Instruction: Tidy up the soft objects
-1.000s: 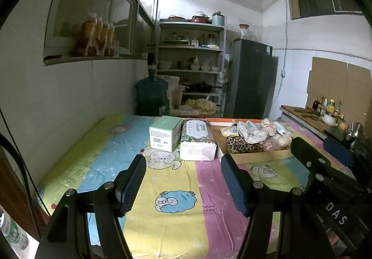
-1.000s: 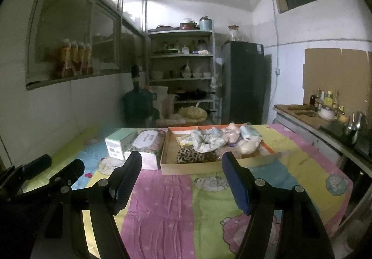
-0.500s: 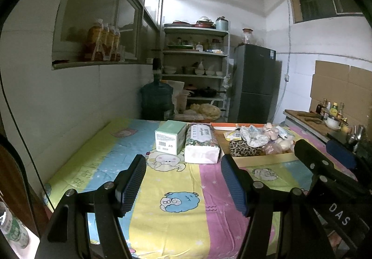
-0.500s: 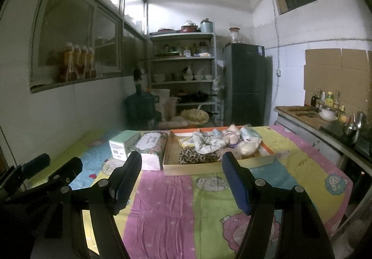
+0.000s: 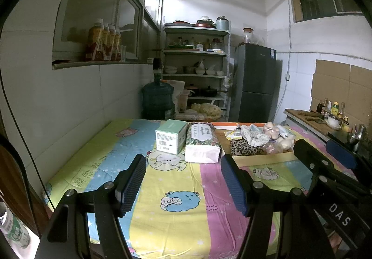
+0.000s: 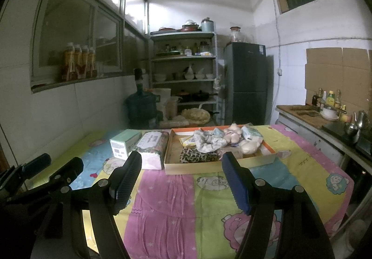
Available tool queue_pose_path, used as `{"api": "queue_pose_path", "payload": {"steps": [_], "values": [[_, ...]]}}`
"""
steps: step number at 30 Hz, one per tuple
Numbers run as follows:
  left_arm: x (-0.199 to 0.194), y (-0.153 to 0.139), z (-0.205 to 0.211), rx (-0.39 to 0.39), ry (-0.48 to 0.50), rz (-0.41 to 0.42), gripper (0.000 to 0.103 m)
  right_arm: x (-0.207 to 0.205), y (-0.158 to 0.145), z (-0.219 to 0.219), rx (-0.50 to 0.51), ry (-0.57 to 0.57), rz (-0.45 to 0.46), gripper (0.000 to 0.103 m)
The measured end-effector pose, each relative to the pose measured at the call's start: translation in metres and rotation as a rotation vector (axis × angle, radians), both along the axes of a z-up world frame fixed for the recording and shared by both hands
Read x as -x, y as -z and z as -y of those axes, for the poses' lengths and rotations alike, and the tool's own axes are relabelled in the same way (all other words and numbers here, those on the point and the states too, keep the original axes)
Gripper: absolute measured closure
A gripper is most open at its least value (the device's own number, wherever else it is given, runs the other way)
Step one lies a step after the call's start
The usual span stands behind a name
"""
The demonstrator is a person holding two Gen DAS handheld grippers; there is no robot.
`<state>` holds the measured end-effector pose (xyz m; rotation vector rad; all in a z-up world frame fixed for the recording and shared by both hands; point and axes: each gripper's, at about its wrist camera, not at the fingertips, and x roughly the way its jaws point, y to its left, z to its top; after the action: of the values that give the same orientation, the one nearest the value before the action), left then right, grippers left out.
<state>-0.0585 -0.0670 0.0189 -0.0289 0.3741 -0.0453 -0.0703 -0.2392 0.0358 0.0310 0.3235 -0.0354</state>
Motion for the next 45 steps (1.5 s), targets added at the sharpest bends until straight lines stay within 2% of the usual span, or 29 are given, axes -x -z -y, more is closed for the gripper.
{"api": "queue_pose_path", "payload": {"steps": [45], "values": [[-0.0017, -0.0011, -0.0056, -0.006, 0.0, 0.001, 0.037, 0.0015, -0.0008, -0.0031, -0.001, -0.001, 0.002, 0.03]]}}
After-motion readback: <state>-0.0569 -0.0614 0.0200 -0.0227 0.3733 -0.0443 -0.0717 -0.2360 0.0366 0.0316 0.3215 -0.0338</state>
